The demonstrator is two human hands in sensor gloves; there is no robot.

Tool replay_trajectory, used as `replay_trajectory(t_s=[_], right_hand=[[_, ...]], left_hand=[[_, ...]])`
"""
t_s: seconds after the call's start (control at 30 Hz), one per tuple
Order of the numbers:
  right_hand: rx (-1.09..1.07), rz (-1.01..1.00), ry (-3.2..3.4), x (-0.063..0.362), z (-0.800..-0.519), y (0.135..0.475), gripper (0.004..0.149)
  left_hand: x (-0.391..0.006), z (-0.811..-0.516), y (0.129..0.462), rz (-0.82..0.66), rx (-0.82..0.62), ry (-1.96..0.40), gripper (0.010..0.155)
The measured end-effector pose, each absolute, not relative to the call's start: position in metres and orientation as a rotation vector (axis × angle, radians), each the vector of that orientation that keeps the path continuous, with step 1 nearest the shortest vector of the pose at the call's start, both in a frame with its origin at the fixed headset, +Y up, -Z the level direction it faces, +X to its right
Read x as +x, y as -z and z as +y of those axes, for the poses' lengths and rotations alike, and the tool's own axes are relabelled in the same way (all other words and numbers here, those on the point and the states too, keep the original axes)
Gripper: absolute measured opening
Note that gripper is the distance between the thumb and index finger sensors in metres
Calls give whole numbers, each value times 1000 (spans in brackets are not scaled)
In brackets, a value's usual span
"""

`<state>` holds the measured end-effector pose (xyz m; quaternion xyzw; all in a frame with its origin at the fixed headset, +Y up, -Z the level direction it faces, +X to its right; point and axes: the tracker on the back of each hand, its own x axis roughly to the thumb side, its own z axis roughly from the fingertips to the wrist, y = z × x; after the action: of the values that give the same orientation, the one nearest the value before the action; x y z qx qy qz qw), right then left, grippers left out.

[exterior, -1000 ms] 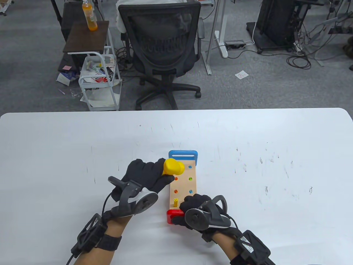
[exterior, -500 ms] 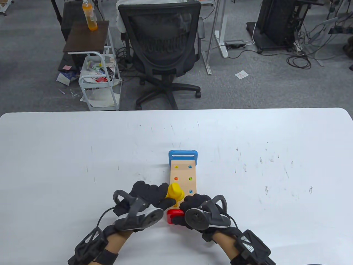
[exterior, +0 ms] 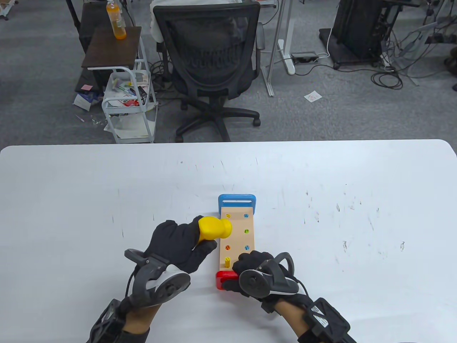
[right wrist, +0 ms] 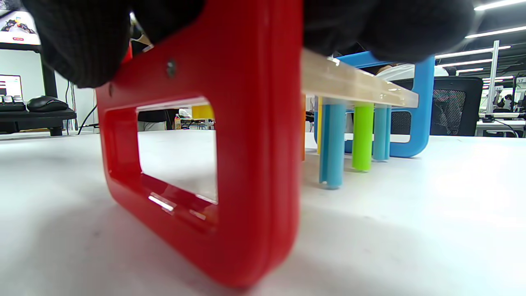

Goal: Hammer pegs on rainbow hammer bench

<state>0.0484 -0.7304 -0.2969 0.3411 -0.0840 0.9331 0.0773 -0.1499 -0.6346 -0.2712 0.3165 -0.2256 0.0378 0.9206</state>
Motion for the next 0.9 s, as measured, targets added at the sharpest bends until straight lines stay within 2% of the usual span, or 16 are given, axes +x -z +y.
replay_trajectory(t_s=[0.03, 0.1, 0.13, 0.2, 0.27, 0.37, 0.47, 0.53, 0.57, 0.63, 0.7, 0.73, 0.77, 0.8, 0.9], right_hand=[[1023, -252, -2795, 48, -730, 297, 39], [1025, -249, -2795, 48, -730, 297, 39], [1025, -248, -2796, 48, -730, 297, 39], [1024, -247, -2798, 48, -730, 297, 39], [1025, -246, -2799, 48, -730, 297, 39], [1024, -246, -2801, 48, -730, 297, 39], [1024, -247, -2800, 48, -730, 297, 39], [1023, -246, -2801, 48, -730, 297, 39], [1023, -247, -2802, 48, -730, 297, 39], [1024, -242, -2803, 48, -730, 297, 39], [1024, -242, -2804, 48, -730, 297, 39], [1026, -239, -2803, 48, -730, 297, 39], [1025, -239, -2803, 48, -730, 297, 39], [1025, -240, -2804, 48, -730, 297, 39], [1025, -239, -2802, 48, -729, 297, 39]], left_hand=[[-144, -650, 275, -476, 569, -11, 70], [-126, -707, 285, -548, 313, 302, 70], [-131, -709, 281, -504, 413, 299, 70], [-129, -696, 286, -542, 359, 219, 70], [-134, -666, 280, -505, 485, 89, 70], [-139, -629, 270, -477, 597, -30, 71], [-144, -610, 261, -460, 696, -77, 71], [-148, -614, 262, -448, 694, -114, 71], [-148, -626, 266, -448, 658, -118, 71], [-141, -668, 280, -473, 472, -2, 71], [-134, -713, 291, -595, 221, 177, 71], [-143, -724, 290, -536, 264, 199, 72], [-142, -721, 294, -620, 285, -7, 71], [-143, -716, 294, -626, 222, -27, 71], [-148, -685, 289, -591, 424, 54, 71]])
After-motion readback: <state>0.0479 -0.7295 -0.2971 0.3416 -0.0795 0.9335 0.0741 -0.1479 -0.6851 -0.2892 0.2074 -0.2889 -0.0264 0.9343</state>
